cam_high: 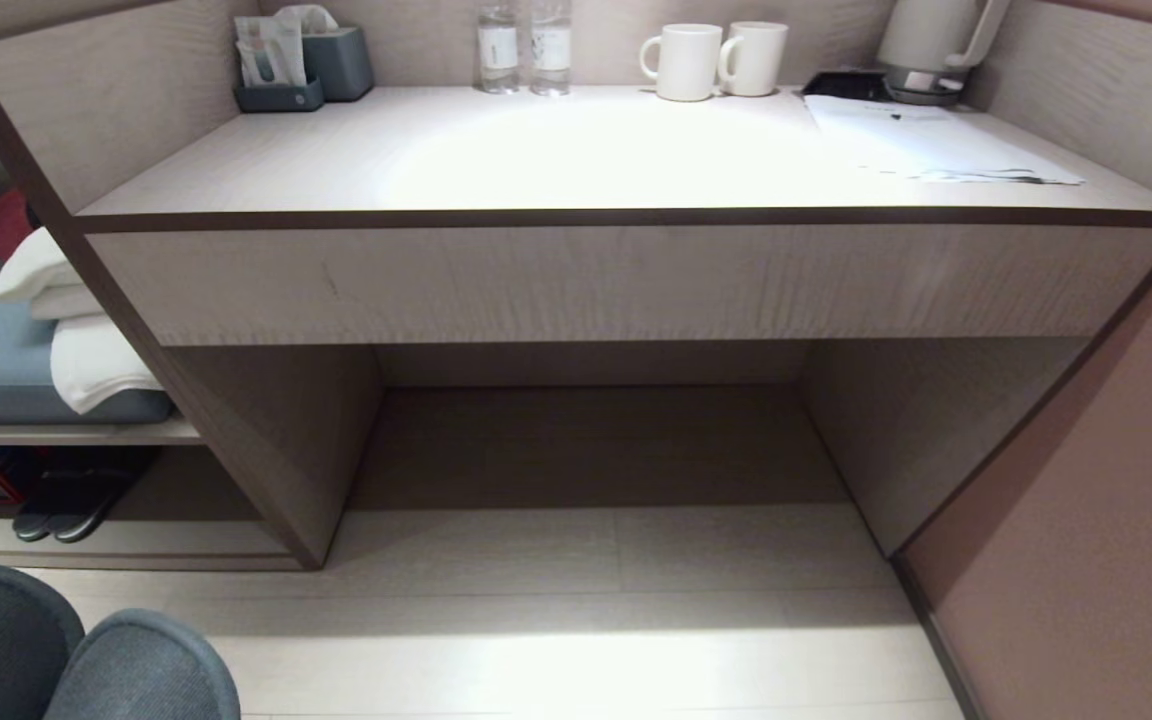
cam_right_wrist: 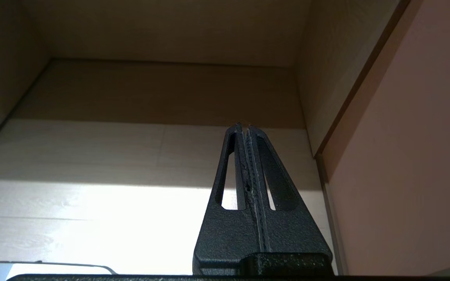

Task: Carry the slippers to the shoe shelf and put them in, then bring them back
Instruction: Place the slippers into the shoe cabinet

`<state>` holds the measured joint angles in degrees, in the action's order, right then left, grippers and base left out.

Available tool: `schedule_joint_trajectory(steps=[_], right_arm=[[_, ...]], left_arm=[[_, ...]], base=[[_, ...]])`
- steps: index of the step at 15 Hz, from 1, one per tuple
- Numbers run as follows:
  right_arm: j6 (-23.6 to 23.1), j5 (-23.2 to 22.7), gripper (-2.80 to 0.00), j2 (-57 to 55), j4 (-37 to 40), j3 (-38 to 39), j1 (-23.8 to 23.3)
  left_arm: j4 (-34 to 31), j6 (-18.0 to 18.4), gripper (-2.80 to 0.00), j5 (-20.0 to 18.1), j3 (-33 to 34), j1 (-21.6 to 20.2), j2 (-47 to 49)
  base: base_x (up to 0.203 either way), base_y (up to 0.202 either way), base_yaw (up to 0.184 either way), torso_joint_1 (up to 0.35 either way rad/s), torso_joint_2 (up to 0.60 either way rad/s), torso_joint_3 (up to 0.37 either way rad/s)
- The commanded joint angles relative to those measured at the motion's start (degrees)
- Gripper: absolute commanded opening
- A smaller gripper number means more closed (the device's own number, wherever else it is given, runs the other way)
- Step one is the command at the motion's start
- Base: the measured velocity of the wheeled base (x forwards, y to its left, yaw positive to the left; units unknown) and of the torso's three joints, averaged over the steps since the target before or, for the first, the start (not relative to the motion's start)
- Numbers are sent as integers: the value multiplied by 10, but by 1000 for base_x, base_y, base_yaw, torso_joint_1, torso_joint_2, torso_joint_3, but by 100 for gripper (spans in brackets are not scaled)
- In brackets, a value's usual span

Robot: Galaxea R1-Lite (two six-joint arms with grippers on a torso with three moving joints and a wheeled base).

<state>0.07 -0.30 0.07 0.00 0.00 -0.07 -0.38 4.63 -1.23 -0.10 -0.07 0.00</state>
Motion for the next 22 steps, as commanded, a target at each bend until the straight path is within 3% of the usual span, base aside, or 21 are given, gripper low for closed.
schedule_joint_trajectory(steps=[1, 13, 20, 22], right_arm=[[0, 0, -280, 0, 0, 0, 0], [1, 0, -280, 0, 0, 0, 1], [1, 0, -280, 0, 0, 0, 1], [0, 0, -280, 0, 0, 0, 0]], left_arm=[[-1, 0, -280, 0, 0, 0, 1], [0, -2, -280, 0, 0, 0, 1], [0, -20, -280, 3, 0, 0, 1], [2, -43, -280, 12, 0, 0, 0]], base=[[0, 0, 0, 2, 1, 196], [0, 0, 0, 2, 2, 204], [0, 0, 0, 2, 2, 44], [0, 0, 0, 0, 0, 0]])
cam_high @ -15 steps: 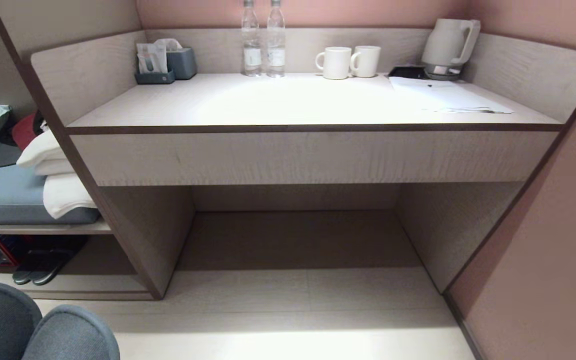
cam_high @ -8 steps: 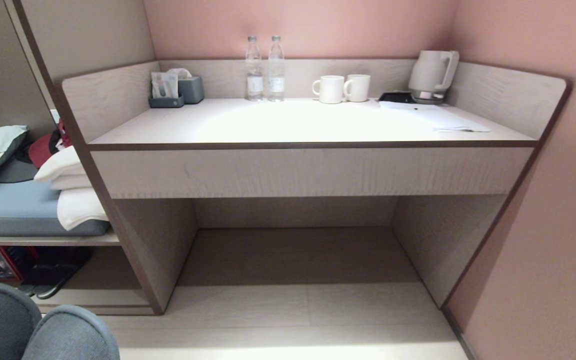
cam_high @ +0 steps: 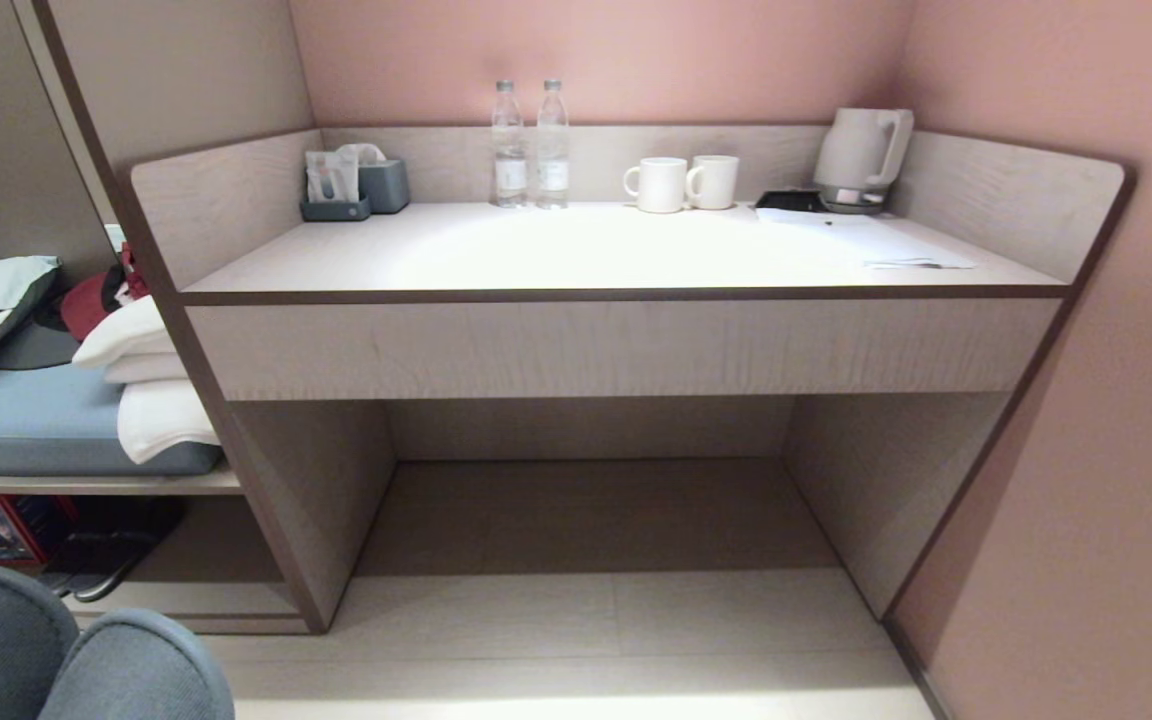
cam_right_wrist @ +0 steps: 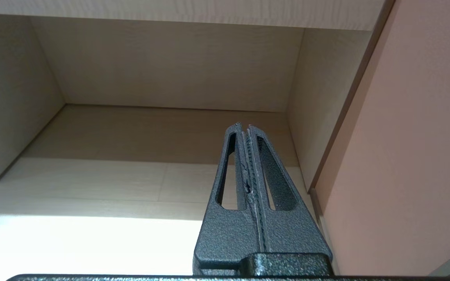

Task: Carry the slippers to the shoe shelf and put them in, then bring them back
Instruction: Place the slippers into the shoe cabinet

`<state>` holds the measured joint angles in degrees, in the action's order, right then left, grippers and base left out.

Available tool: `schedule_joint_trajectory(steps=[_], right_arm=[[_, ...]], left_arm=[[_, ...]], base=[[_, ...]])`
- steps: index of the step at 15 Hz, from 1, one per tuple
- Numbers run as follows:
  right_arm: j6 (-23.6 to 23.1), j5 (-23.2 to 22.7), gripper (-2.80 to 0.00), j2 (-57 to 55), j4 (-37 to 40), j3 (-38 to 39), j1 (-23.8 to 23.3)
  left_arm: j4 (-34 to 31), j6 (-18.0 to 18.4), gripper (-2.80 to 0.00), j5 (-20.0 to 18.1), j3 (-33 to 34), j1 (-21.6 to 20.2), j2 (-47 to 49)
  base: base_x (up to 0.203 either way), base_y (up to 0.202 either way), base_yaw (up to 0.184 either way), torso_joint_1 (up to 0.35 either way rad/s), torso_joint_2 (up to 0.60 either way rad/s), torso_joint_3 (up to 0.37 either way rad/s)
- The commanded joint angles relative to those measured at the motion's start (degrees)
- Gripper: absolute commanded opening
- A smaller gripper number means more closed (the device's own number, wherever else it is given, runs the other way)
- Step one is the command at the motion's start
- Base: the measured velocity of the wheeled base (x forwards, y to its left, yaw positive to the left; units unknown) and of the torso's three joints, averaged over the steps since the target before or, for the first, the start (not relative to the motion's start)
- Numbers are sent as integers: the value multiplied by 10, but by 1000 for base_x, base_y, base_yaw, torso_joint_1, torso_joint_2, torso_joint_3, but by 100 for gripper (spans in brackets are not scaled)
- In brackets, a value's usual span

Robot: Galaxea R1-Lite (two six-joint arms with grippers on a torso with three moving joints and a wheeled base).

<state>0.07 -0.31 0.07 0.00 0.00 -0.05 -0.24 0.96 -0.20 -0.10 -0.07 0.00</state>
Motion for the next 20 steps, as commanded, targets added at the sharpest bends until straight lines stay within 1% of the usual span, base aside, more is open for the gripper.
schedule_joint_trajectory(steps=[1, 13, 15, 20], right_arm=[[0, 0, -280, 0, 0, 0, 0], [1, 0, -280, 0, 0, 0, 0], [0, 0, -280, 0, 0, 0, 0], [0, 0, -280, 0, 0, 0, 0]], left_arm=[[2, -10, -280, 3, 0, 0, 0], [2, -11, -280, 3, 1, 0, 0], [2, -10, -280, 3, 0, 0, 0], [2, -10, -280, 3, 0, 0, 1]], base=[[0, 0, 0, 0, 0, 0], [0, 0, 0, 0, 0, 0], [1, 91, -3, 3, 3, 3], [0, 195, -2, 4, 1, 0]])
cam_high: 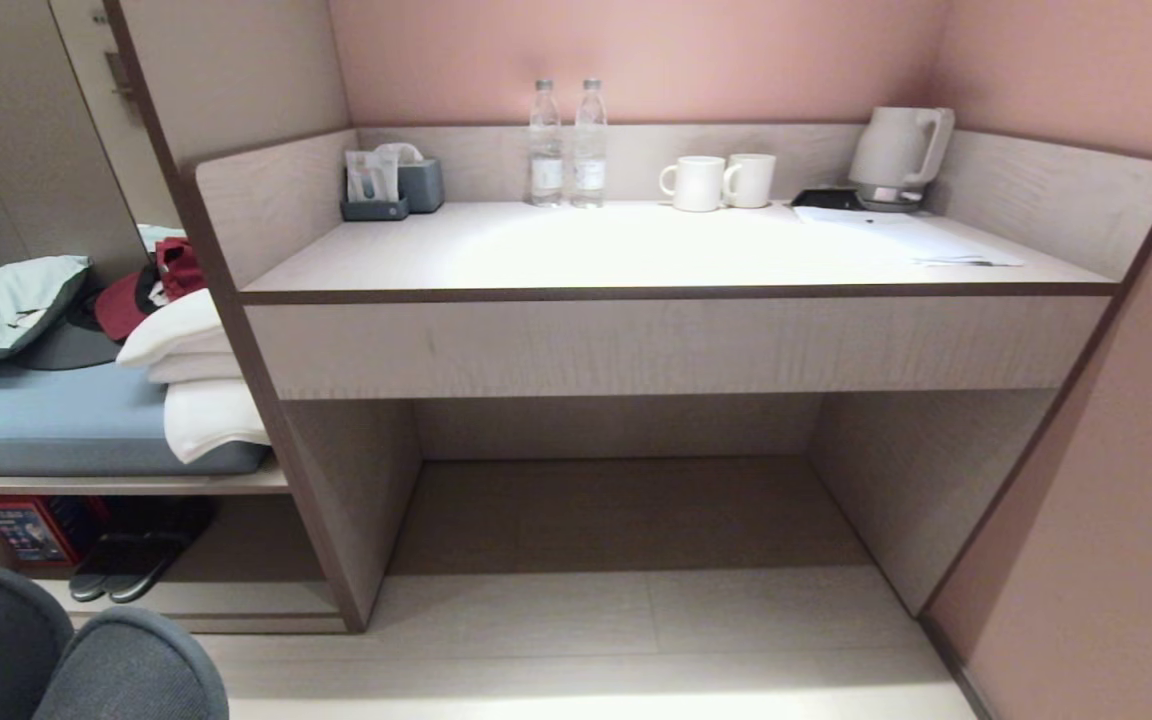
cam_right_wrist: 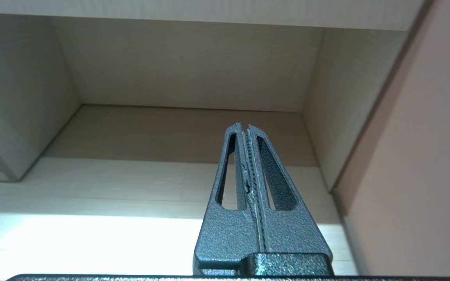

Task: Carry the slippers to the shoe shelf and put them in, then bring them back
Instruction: Place the slippers into the shoe cabinet

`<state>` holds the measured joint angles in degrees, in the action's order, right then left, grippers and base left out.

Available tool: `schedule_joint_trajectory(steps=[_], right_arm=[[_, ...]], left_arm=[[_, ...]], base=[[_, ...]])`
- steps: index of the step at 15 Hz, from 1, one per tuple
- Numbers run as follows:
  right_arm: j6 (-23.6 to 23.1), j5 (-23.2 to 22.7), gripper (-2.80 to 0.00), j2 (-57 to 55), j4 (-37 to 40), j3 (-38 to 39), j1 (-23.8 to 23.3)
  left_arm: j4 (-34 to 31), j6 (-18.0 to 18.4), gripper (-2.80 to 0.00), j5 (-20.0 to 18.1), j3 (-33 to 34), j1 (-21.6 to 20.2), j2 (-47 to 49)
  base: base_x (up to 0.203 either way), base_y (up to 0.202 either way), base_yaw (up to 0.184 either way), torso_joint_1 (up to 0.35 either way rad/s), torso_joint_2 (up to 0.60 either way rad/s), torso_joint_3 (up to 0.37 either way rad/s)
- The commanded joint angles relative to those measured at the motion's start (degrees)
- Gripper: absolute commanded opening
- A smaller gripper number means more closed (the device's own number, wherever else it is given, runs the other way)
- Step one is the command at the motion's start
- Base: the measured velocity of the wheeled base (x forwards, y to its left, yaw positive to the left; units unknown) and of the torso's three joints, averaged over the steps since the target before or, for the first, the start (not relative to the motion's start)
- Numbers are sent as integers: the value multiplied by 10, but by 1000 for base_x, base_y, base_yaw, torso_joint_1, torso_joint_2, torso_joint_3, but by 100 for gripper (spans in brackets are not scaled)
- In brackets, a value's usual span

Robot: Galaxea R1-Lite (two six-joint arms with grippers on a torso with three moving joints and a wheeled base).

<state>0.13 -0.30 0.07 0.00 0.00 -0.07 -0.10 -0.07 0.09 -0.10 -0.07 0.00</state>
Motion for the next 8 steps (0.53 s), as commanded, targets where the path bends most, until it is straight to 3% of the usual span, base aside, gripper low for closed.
schedule_joint_trajectory(steps=[1, 8], right_arm=[[0, 0, -280, 0, 0, 0, 0], [0, 0, -280, 0, 0, 0, 0]], left_arm=[[0, 0, -280, 0, 0, 0, 1], [0, 1, -280, 0, 0, 0, 0]], base=[[0, 200, 1, -1, 2, 2], [0, 197, -1, 4, 3, 2]])
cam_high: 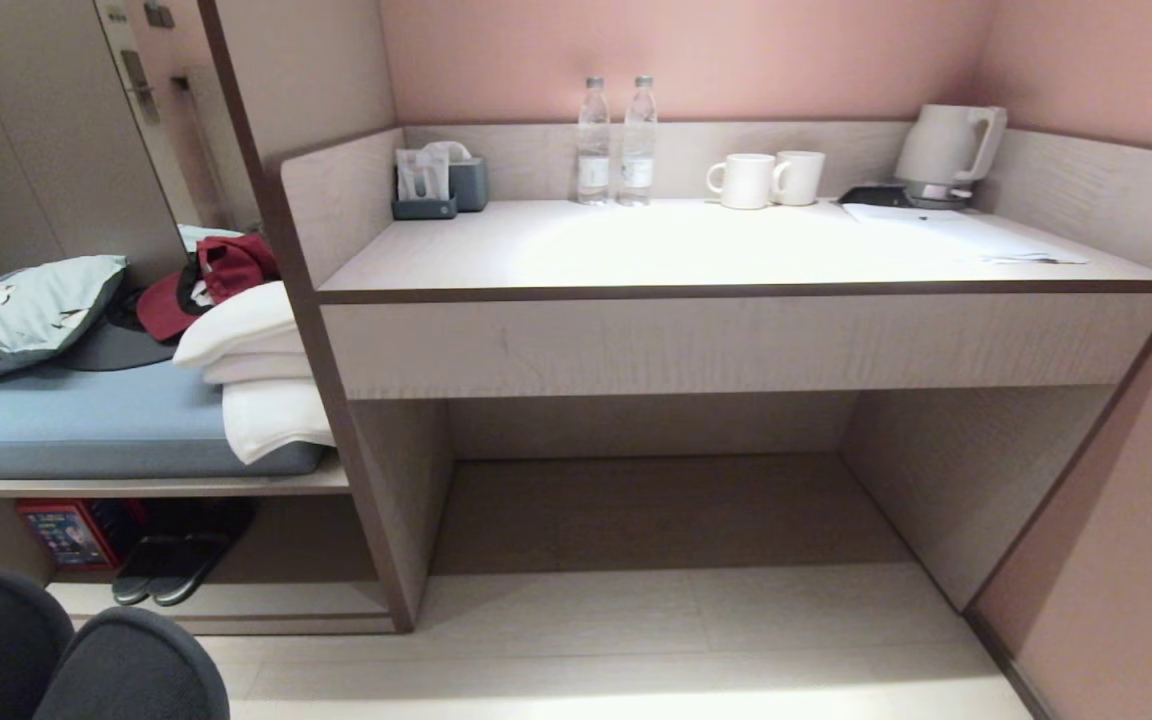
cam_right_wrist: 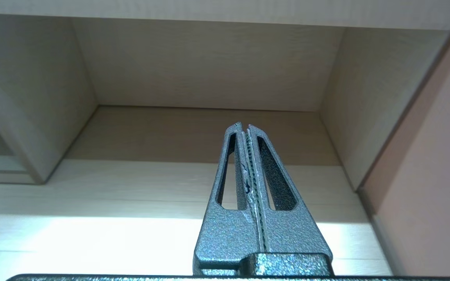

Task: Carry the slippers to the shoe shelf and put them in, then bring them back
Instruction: Place the slippers into the shoe cabinet

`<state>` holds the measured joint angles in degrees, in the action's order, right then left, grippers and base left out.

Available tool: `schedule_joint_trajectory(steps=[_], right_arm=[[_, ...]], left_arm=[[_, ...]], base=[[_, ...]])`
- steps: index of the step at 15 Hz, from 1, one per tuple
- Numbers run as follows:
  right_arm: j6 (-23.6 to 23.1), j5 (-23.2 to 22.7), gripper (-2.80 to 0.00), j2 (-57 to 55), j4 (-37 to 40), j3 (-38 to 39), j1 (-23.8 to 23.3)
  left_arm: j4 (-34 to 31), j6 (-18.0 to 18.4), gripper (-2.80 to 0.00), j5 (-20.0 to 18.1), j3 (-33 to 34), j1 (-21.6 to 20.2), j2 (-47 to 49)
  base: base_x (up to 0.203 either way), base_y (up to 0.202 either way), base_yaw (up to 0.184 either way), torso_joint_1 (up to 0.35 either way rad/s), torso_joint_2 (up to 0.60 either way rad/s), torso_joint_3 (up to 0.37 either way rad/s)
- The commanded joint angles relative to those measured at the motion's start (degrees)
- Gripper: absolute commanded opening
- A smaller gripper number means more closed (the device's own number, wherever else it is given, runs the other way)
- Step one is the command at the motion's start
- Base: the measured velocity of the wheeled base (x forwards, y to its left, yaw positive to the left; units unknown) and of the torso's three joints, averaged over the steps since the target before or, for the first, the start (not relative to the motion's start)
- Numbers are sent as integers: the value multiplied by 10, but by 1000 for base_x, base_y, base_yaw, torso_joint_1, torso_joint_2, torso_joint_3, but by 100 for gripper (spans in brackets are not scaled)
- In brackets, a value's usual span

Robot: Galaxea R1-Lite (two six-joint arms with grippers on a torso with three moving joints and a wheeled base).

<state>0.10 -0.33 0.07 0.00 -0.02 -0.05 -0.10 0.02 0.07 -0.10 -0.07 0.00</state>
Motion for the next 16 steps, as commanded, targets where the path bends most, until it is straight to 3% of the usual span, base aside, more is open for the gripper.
schedule_joint_trajectory(steps=[1, 16], right_arm=[[0, 0, -280, 0, 0, 0, 0], [0, 0, -280, 0, 0, 0, 0]], left_arm=[[0, 0, -280, 0, 0, 0, 0], [0, 0, -280, 0, 0, 0, 1]], base=[[0, 198, -2, 2, 6, 1], [0, 195, -1, 0, 2, 2]])
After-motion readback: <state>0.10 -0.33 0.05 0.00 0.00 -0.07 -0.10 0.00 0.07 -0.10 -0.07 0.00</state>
